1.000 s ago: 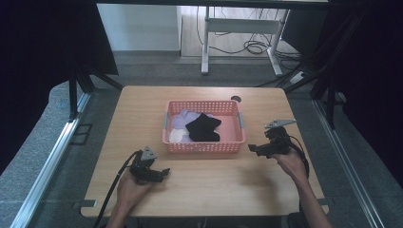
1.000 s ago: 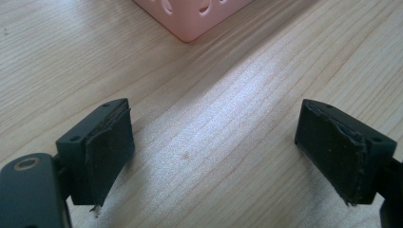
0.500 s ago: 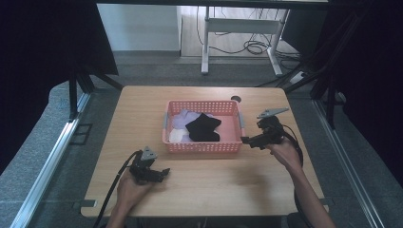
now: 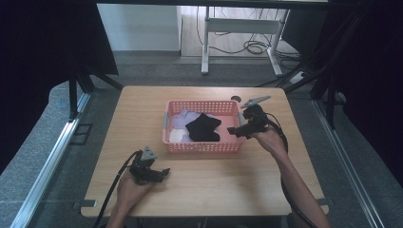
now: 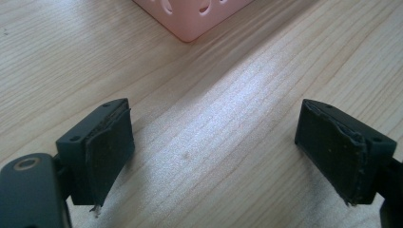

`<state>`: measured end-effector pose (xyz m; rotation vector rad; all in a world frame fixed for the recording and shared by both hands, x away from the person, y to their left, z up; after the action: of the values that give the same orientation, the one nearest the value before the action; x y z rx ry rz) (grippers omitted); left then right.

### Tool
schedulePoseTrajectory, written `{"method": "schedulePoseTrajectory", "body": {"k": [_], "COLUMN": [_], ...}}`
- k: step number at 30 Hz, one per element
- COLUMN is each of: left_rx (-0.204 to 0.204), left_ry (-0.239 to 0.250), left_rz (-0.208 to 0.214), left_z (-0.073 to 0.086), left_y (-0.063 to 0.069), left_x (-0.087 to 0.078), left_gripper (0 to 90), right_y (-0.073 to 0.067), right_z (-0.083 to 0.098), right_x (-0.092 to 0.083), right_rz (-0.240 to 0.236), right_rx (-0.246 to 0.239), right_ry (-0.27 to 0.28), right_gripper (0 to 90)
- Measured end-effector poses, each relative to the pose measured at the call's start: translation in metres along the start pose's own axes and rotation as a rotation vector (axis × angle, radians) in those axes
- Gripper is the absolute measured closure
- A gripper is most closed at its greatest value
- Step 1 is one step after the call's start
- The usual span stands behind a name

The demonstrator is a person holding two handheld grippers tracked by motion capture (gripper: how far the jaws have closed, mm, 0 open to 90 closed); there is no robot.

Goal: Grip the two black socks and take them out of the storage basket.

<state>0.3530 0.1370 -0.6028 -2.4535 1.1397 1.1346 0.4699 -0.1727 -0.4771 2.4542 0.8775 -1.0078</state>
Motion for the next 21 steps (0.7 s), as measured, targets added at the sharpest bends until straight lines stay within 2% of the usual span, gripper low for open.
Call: {"method": "schedulePoseTrajectory", "body": {"k": [6,9,10,14,15,16,17,18,19,21], "left_rx": [0.001,0.0,0.0,0.001,0.0,0.0,0.002,0.002,0.002,0.002], "left_ry": [0.0,0.0,0.0,0.0,0.001,0.001,-0.001,-0.001,-0.001,0.001], "left_rz": [0.001,0.0,0.001,0.0,0.001,0.001,0.0,0.0,0.0,-0.001], "left_z": [0.0,0.0,0.0,0.0,0.0,0.0,0.0,0.0,0.0,0.0], "left_y": [0.0,0.0,0.0,0.0,0.0,0.0,0.0,0.0,0.0,0.0], "left_x": [0.0,0.0,0.0,0.0,0.0,0.0,0.0,0.0,0.0,0.0], "left_gripper": [12.5,12.5,12.5,12.5,12.5,12.5,12.5,12.5,12.5,12.5], "right_y": [-0.004,-0.006,-0.011,-0.016,-0.021,-0.021,-0.025,-0.025,-0.028,-0.031], "right_z": [-0.013,-0.018,-0.023,-0.03,-0.035,-0.035,-0.039,-0.039,-0.042,-0.044], "right_x": [0.02,0.027,0.034,0.044,0.052,0.052,0.06,0.06,0.069,0.076], "right_rz": [-0.006,-0.018,-0.054,-0.078,-0.09,-0.09,-0.08,-0.08,-0.073,-0.081], "right_rx": [-0.001,0.005,0.0,-0.012,-0.01,-0.01,-0.033,-0.033,-0.039,-0.035], "right_ry": [-0.031,-0.033,-0.047,-0.061,-0.082,-0.082,-0.09,-0.09,-0.099,-0.103], "right_gripper": [13.2,13.6,13.7,13.8,16.7,16.7,21.6,21.6,26.3,30.0]}}
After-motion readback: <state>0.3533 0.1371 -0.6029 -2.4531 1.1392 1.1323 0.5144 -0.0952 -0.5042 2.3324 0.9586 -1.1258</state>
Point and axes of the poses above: each handheld gripper's, and its own axes: x roughly forward along the jaws, z roughly out of its underside, y roughly to its right, the point moved 8 cm from there along x, roughly forward along the jaws, and after that the axes turned 8 degrees about z, right-handed, at the moved point
